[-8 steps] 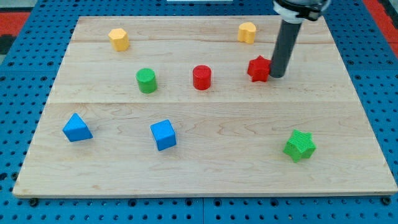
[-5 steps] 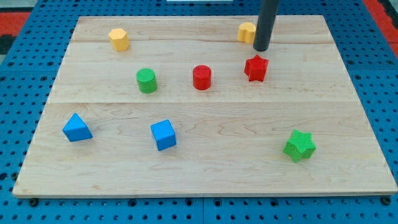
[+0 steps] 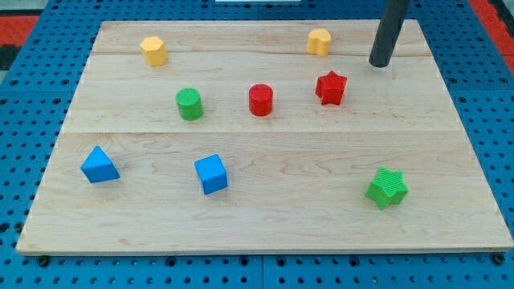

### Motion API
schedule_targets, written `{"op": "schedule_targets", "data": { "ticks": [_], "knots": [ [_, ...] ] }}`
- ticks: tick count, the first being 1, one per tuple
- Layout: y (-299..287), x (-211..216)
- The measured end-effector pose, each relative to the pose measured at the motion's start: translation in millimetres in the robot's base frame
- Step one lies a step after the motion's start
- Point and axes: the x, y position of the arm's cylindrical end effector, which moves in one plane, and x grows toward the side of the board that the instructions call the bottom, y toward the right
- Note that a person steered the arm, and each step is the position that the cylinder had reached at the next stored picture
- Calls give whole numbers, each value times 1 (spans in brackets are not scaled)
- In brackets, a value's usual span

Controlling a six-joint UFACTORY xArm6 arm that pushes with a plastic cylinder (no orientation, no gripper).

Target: Move the red star into the yellow heart

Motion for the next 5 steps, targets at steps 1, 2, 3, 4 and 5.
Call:
{"op": "schedule_targets", "data": {
  "ticks": [1, 2, 3, 4, 5],
  "knots": [
    [-50, 0],
    [-67, 41],
    [-67, 67],
    [-55, 50],
    [8, 83]
  ]
}}
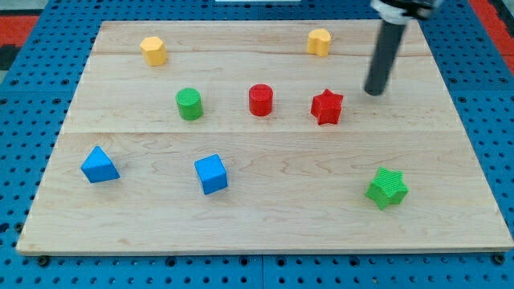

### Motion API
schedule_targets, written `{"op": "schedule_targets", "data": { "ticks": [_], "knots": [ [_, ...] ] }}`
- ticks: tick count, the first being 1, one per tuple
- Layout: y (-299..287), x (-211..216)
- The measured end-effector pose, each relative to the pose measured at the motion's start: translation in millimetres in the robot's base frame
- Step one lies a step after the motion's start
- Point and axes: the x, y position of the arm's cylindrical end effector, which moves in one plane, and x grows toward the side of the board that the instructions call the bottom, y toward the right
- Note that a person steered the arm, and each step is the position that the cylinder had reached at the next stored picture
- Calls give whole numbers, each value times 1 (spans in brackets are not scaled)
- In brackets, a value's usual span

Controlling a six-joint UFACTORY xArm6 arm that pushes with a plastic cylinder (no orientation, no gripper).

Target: Move the red star into the yellow heart

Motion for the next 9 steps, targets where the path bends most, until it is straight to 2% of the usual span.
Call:
{"op": "schedule_targets", "data": {
  "ticks": [1, 2, 3, 5, 7, 8, 9],
  "knots": [
    [-7, 71],
    [-91, 84],
    [-169, 75],
    [-152, 45],
    [-54, 34],
    [-61, 63],
    [-43, 69]
  ]
}}
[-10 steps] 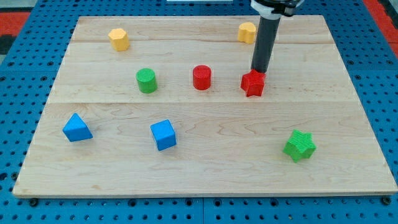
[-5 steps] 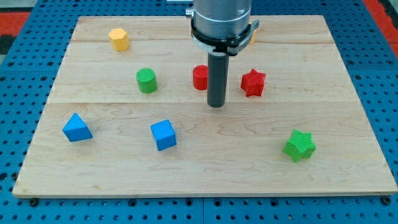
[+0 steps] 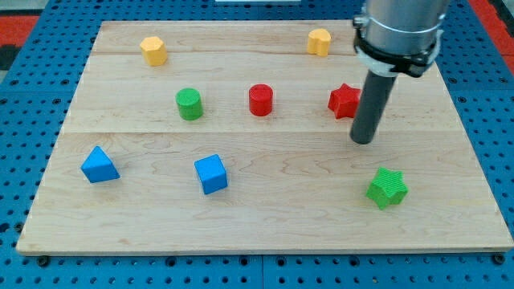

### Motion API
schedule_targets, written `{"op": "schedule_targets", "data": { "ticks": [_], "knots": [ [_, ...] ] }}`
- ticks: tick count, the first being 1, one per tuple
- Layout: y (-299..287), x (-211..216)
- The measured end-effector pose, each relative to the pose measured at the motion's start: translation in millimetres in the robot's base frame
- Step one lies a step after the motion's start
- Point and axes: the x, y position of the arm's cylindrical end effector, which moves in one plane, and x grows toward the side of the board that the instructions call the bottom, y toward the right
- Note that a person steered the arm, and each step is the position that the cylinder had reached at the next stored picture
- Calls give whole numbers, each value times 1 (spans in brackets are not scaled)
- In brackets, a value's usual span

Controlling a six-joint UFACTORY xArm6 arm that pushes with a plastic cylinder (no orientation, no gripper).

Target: Move the red star into the yellow heart

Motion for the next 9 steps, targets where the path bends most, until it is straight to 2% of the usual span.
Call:
{"op": "schedule_targets", "data": {
  "ticks": [1, 2, 4, 5, 7, 8, 9],
  "knots": [
    [1, -9],
    [3, -52],
    [9, -8],
    [-1, -34],
    [-73, -105],
    [-18, -104],
    [1, -110]
  ]
}}
